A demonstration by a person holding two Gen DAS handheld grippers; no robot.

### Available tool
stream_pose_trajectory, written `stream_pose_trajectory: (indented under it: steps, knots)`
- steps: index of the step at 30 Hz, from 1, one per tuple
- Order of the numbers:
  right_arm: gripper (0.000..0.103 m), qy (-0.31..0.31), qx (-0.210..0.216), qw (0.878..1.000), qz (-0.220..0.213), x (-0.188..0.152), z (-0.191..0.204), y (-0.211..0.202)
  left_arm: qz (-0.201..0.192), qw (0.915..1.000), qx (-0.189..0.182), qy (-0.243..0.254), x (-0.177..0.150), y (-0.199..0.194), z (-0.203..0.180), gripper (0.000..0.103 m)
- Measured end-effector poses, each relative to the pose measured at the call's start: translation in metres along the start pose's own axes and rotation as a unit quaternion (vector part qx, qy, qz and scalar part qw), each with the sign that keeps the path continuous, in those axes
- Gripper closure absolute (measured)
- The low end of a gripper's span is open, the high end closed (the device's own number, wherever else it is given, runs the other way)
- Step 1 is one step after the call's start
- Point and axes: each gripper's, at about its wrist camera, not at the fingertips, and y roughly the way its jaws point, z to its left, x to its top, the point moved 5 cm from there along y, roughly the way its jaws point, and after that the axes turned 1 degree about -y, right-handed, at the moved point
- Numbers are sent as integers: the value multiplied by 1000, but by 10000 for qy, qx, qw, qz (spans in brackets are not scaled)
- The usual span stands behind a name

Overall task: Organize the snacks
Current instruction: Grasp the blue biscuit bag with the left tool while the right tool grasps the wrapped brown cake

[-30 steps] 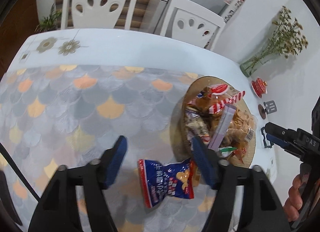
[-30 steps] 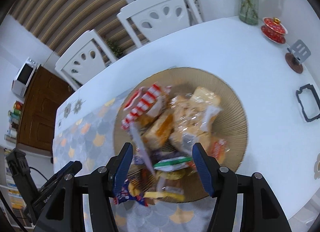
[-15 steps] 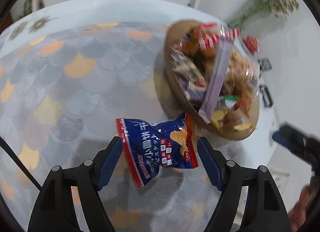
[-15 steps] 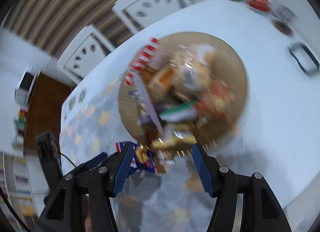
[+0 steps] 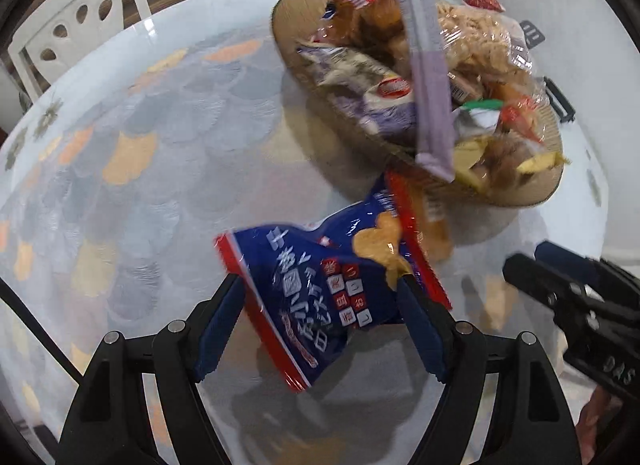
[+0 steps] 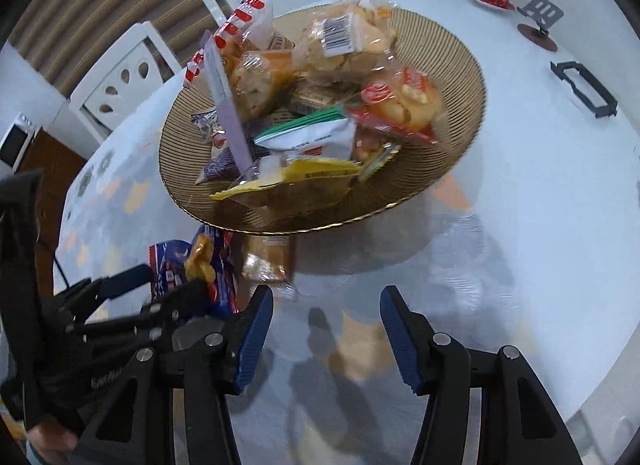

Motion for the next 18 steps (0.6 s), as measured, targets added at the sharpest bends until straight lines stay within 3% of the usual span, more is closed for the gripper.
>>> stream_pose_trajectory:
  steps: [13, 18]
  knots:
    - [48, 259, -19, 9986, -463, 0, 37, 34, 89, 9999, 113, 71, -23, -18, 74, 26]
    - [48, 267, -160, 9979, -569, -1, 44, 43, 102, 9999, -65, -15, -24, -19, 84, 27]
